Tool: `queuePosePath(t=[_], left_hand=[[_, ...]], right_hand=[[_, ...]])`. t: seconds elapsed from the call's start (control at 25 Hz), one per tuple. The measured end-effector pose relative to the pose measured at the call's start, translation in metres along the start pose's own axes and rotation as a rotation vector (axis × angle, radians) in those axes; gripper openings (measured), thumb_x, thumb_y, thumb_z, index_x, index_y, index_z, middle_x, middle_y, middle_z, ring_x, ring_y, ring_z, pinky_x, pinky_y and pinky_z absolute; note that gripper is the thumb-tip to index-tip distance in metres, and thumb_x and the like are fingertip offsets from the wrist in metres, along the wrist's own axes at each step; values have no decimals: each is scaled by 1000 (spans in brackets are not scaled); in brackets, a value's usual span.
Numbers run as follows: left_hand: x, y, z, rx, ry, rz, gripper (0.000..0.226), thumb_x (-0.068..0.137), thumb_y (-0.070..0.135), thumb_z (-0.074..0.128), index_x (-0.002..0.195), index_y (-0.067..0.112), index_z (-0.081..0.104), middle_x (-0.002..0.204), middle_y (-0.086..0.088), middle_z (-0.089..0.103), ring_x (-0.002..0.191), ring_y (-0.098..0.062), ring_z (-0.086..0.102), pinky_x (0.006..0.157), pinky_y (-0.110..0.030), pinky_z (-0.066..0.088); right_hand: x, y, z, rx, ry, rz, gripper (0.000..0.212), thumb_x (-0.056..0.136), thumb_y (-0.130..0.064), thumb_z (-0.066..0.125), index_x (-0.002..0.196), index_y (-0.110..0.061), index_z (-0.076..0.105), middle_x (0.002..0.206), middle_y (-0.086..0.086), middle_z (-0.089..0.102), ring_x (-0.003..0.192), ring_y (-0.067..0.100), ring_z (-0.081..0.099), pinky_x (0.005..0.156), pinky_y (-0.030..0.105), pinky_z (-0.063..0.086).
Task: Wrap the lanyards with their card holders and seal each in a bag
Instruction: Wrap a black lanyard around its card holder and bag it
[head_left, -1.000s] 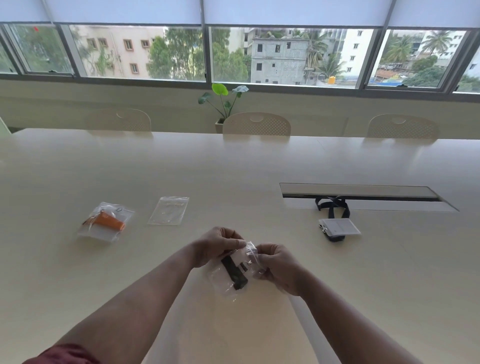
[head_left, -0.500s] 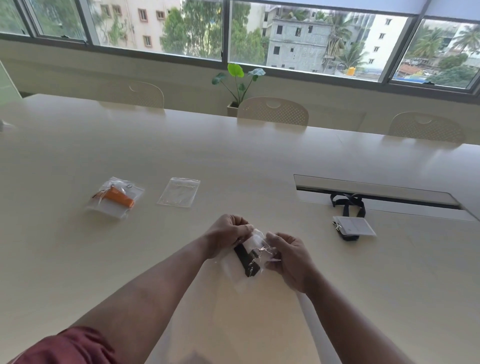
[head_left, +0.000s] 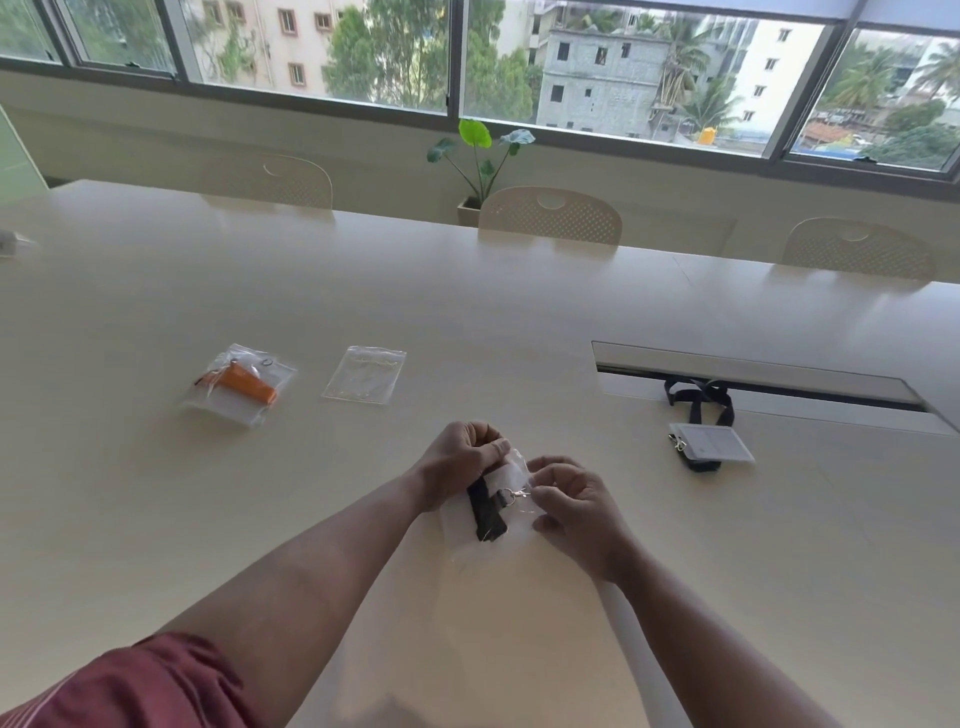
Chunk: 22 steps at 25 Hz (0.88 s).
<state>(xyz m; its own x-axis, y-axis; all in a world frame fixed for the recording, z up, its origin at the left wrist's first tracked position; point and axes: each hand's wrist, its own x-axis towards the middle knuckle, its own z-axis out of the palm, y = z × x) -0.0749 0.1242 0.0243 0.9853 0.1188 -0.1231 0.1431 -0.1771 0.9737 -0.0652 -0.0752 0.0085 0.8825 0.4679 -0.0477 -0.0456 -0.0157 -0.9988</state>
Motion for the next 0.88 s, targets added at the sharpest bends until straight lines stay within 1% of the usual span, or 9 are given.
queuePosePath(t=[0.12, 0.2, 0.28, 0.32, 0.4, 0.52, 0.64, 0.76, 0.88], left_hand=[[-1, -2, 0, 21, -24, 12, 17, 97, 22, 68, 81, 17, 70, 66, 5, 63, 57, -10, 55, 54, -24, 46], [-1, -4, -1, 19, -31, 24, 18, 97, 22, 68, 80, 16, 69, 65, 6, 63, 58, -11, 54, 55, -25, 45], [1, -5, -1, 24, -38, 39, 17, 98, 21, 67, 83, 13, 69, 66, 5, 63, 58, -10, 53, 55, -25, 45], [1, -6, -1, 30, -35, 48, 17, 98, 21, 67, 83, 13, 69, 66, 6, 63, 57, -9, 53, 55, -24, 45], [2, -6, 0, 39, -17, 64, 17, 98, 20, 67, 82, 14, 69, 62, 10, 62, 54, -5, 52, 52, -20, 43], [2, -8, 1, 43, 10, 76, 18, 98, 20, 67, 81, 15, 70, 62, 11, 62, 53, -4, 51, 52, -19, 42], [4, -10, 0, 26, 28, 73, 16, 97, 20, 68, 83, 15, 70, 65, 9, 64, 55, -5, 53, 54, -20, 45], [5, -13, 0, -7, 48, 74, 16, 97, 21, 68, 82, 16, 69, 64, 13, 63, 55, -3, 53, 55, -19, 45], [6, -11, -1, -46, 67, 77, 17, 98, 21, 67, 82, 16, 69, 65, 11, 64, 58, -5, 55, 56, -20, 46]], right_hand=[[-1, -3, 4, -15, -14, 26, 14, 92, 1, 64, 82, 9, 71, 109, 9, 61, 67, 19, 54, 46, 21, 40], [-1, -5, 4, -101, -33, 7, 17, 94, 5, 59, 82, 10, 70, 105, 9, 63, 73, 18, 55, 48, 22, 38], [-1, -5, 4, -178, -46, -24, 18, 93, 6, 58, 81, 10, 69, 103, 9, 64, 80, 16, 57, 52, 25, 39], [-1, -5, 4, -171, -44, -19, 17, 94, 6, 58, 81, 11, 69, 104, 9, 64, 78, 18, 56, 53, 26, 39], [-3, -5, 5, -90, -30, 21, 16, 94, 5, 60, 82, 10, 67, 103, 8, 65, 70, 20, 55, 51, 24, 39], [-8, -3, 3, -23, -26, 43, 14, 90, -1, 68, 77, -5, 70, 94, 1, 70, 62, 14, 56, 49, 20, 41], [-10, -3, 3, -38, -14, 51, 10, 84, -13, 72, 74, -16, 69, 78, 6, 68, 61, 17, 53, 49, 20, 41], [-9, -2, 3, 35, 22, 64, 10, 81, -16, 72, 72, -14, 68, 68, 11, 62, 55, 12, 55, 48, 19, 43], [-6, -4, -2, 124, 24, 83, 13, 86, -7, 72, 73, -7, 67, 66, 16, 61, 53, 15, 57, 49, 21, 46]])
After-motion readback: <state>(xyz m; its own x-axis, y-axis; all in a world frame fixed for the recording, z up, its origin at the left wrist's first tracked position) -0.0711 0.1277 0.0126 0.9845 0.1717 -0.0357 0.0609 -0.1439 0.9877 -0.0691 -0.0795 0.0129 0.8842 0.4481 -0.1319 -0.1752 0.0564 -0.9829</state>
